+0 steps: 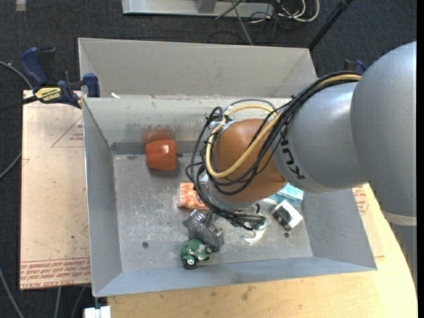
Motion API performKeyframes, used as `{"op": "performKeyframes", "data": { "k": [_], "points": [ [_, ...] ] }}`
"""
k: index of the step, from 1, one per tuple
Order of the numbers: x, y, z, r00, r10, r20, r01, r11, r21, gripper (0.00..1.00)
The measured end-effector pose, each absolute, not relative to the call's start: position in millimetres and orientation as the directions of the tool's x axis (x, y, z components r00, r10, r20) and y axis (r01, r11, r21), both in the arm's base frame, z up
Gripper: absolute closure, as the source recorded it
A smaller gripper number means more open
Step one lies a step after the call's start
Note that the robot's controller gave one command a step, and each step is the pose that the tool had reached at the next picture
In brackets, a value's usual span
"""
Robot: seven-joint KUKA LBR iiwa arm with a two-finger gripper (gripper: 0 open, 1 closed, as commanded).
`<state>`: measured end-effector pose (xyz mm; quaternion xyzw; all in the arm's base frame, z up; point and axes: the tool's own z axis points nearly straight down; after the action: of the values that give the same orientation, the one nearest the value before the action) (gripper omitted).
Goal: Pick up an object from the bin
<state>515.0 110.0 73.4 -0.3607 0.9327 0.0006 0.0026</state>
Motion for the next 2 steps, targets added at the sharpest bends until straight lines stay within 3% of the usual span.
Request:
{"op": "performKeyframes", "data": {
  "k": [1,2],
  "points": [
    [515.0,109.9,73.4,-0.740,-0.672,-0.005,-0.672,0.740,-0.001,1.00],
    [481.5,143.2,200.7,-0.810,-0.587,-0.003,-0.587,0.810,0.000,1.00]
  ]
}}
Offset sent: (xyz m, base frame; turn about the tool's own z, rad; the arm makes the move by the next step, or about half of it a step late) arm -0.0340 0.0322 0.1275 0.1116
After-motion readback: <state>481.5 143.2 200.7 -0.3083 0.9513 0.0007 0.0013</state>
